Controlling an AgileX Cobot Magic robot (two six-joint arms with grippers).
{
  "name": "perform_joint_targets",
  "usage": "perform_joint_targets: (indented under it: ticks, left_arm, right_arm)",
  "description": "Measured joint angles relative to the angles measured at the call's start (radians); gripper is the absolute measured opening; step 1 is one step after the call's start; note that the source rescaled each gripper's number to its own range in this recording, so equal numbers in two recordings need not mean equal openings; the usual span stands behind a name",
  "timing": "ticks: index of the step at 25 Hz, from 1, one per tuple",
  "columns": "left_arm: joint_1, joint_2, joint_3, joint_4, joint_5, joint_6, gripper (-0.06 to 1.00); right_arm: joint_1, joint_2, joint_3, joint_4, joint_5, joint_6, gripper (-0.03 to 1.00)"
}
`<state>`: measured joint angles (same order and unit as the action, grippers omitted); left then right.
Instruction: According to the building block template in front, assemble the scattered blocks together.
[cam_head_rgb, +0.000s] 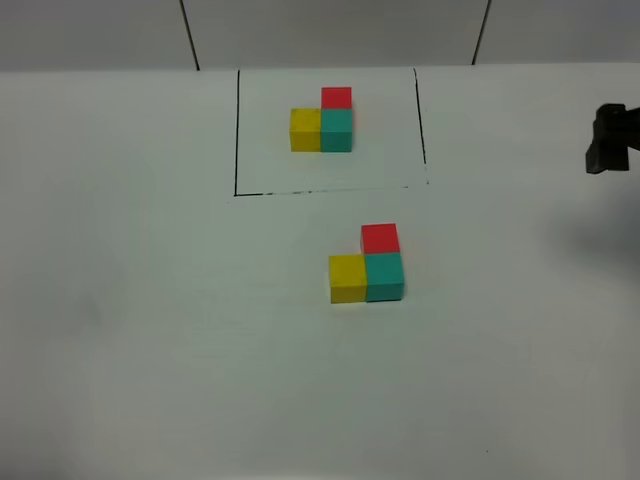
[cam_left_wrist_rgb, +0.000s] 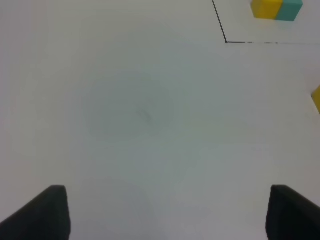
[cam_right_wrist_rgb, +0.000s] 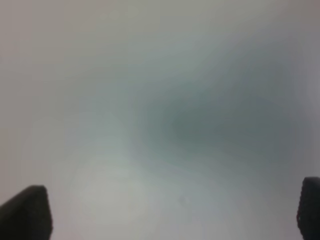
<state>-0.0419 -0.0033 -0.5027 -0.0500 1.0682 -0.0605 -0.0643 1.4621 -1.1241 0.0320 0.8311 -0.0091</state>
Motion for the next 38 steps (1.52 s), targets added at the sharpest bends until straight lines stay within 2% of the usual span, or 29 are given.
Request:
perform_joint_targets:
  ticks: [5, 10, 15, 21, 28, 38]
  left_arm:
    - [0.0, 0.0, 0.0, 0.0, 0.0, 0.0, 0.88]
    - [0.0, 0.0, 0.0, 0.0, 0.0, 0.0, 0.88]
    - [0.0, 0.0, 0.0, 0.0, 0.0, 0.0, 0.88]
    - [0.0, 0.0, 0.0, 0.0, 0.0, 0.0, 0.88]
    - [0.0, 0.0, 0.0, 0.0, 0.0, 0.003, 0.88]
    - [0.0, 0.0, 0.0, 0.0, 0.0, 0.003, 0.88]
  right_arm:
    - [0.076, -0.244, 0.159, 0.033, 0.022, -0.002, 1.0]
    - [0.144, -0.478, 0.301, 0.057, 0.086, 0.009, 1.0]
    - [0.157, -0.716, 0.429, 0.053, 0.173, 0.018, 1.0]
    - [0.159, -1.033, 0.543, 0.048, 0.225, 0.018, 1.0]
    - [0.159, -1.265, 0.592, 0.068, 0.209, -0.012, 0.98]
    - [0.159, -1.377, 0.624, 0.056, 0.221, -0.014, 0.93]
